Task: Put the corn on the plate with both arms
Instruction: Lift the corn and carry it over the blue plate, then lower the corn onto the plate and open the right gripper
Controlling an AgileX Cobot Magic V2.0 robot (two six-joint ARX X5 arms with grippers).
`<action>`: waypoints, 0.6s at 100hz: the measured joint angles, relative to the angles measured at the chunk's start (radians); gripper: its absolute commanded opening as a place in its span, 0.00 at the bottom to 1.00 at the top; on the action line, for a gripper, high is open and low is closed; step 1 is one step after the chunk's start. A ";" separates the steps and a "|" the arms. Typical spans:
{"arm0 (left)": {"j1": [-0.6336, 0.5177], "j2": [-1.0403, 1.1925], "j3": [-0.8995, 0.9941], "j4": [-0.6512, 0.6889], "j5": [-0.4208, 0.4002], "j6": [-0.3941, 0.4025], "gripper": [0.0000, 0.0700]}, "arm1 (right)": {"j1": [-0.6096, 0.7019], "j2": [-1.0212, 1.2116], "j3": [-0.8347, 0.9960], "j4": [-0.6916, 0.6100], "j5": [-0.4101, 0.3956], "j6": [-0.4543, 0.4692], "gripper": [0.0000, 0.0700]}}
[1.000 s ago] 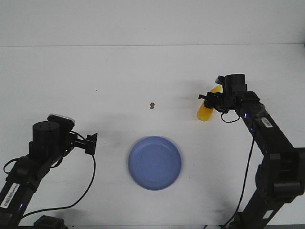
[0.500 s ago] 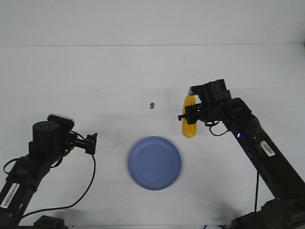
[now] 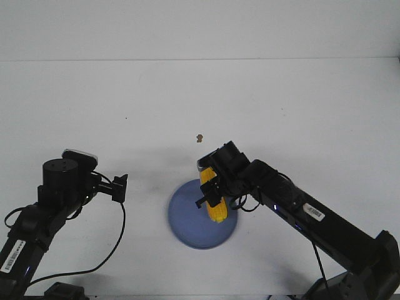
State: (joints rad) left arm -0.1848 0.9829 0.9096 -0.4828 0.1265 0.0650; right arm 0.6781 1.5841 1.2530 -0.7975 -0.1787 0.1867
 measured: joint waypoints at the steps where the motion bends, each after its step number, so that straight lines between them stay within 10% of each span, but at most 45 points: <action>1: 0.000 0.000 0.000 0.000 0.000 0.000 0.96 | 0.004 0.000 -0.004 0.002 0.001 0.002 0.30; 60: 0.000 0.000 0.000 0.000 0.000 -0.003 0.96 | 0.047 0.000 -0.079 0.071 0.052 0.072 0.63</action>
State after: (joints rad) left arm -0.1848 0.9825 0.9096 -0.4828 0.1265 0.0616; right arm 0.7254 1.5841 1.1736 -0.7265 -0.1265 0.2592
